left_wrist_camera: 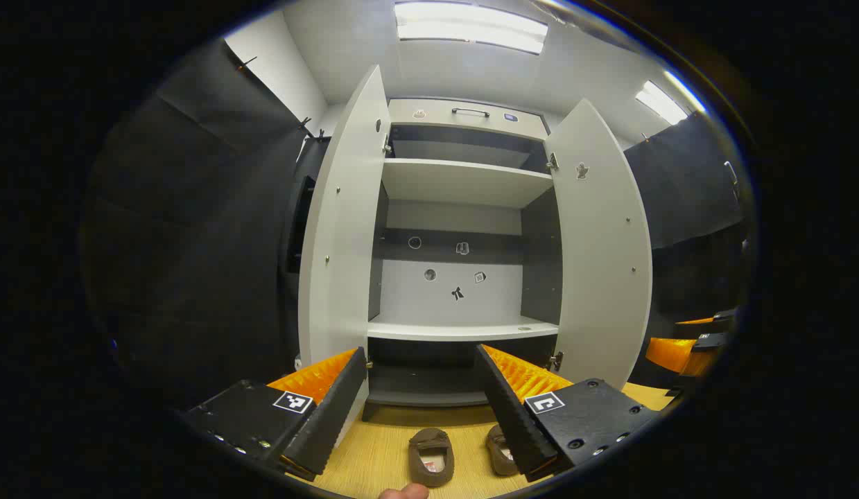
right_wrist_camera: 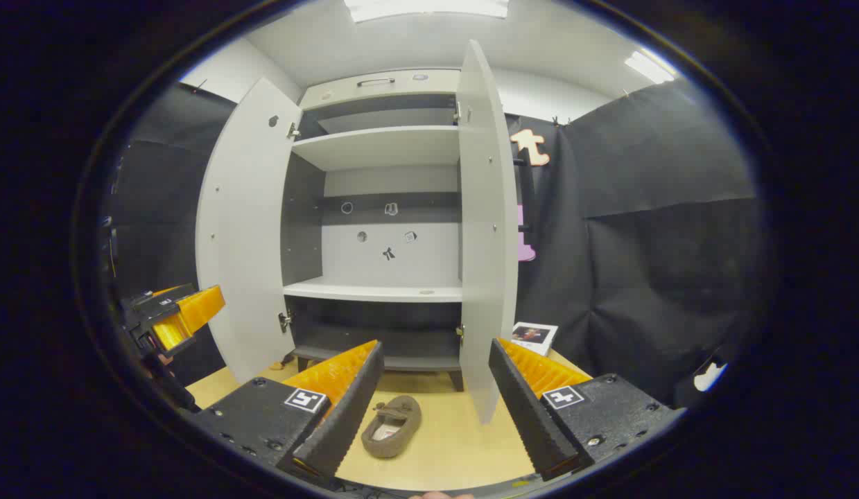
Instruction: Grab one shoe with the right hand and put it into the shoe cabinet, grab the other shoe with the left hand and put it into the shoe cabinet; then close the right door with the right hand and the left door with the left hand.
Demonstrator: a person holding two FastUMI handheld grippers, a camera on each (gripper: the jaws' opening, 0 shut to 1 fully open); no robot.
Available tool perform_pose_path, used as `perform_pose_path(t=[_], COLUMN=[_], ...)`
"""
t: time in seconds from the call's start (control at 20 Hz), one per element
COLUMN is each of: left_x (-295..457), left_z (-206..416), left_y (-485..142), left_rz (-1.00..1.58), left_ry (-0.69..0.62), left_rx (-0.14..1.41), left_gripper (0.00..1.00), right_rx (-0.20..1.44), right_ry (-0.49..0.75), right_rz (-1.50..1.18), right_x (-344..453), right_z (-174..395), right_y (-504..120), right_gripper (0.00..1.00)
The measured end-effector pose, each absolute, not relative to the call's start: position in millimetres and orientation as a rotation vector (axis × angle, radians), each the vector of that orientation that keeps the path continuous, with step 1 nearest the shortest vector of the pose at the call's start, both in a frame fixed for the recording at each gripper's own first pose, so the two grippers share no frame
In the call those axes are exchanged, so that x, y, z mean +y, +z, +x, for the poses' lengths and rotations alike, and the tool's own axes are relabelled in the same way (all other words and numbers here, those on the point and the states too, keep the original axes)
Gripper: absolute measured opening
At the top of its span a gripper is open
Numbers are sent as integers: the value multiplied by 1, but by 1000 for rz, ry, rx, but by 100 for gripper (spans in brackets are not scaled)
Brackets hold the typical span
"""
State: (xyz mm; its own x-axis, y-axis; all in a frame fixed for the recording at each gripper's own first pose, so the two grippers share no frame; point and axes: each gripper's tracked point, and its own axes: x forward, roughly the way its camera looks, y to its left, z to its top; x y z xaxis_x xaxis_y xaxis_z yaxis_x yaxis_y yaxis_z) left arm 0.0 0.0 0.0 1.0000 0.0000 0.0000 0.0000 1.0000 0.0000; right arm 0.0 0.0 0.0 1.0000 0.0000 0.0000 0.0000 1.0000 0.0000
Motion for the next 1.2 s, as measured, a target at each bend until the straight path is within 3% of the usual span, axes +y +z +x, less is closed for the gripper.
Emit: perform_pose_path(t=[0.15, 0.2, 0.25, 0.55, 0.6, 1.2], left_x=[-1, -2, -2, -3, -2, -4], left_z=[1, 1, 1, 0, -1, -2], left_y=[0, -2, -4, -4, -3, -6], left_rz=[0, -3, -5, 12, 12, 24], left_ry=[2, 0, -2, 1, 1, 3], left_rx=[0, 4, 7, 6, 6, 14], left_gripper=[95, 95, 95, 95, 95, 95], right_rx=[-1, 2, 5, 19, 21, 26], right_ry=[-5, -3, -3, 6, 7, 45], right_rz=[3, 6, 9, 8, 7, -15], right_x=[-3, -3, -3, -3, -3, 5], right_z=[1, 2, 2, 3, 3, 5], right_y=[0, -1, -2, -7, -8, -7], right_gripper=[94, 98, 94, 94, 98, 94])
